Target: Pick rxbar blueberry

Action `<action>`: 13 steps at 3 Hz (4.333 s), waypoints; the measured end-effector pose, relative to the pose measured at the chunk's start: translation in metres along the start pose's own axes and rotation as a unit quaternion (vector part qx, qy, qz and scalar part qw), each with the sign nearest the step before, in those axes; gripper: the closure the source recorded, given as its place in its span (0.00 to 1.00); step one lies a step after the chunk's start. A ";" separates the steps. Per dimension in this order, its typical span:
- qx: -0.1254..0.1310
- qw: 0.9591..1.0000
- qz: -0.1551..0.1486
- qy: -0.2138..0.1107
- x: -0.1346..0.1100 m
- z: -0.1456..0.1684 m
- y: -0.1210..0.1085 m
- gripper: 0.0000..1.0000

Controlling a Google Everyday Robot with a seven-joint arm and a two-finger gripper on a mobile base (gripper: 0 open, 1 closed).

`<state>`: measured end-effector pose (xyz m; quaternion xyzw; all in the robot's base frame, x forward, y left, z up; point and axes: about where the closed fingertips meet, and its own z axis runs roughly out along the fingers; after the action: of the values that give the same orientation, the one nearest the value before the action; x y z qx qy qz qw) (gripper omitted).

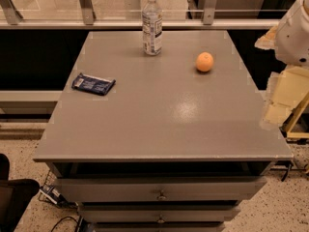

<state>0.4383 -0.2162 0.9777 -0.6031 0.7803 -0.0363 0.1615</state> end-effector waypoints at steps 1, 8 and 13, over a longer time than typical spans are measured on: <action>0.000 1.000 0.000 0.000 0.000 0.000 0.000 0.00; 0.034 0.878 0.025 -0.476 -0.266 0.076 -0.070 0.00; -0.090 0.857 0.034 -0.507 -0.377 0.244 -0.036 0.00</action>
Offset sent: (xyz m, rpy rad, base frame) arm 0.0647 0.0586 0.0281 0.2587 -0.2691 0.0528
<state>0.6270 0.1675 0.8342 -0.5228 0.6108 0.3504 0.4804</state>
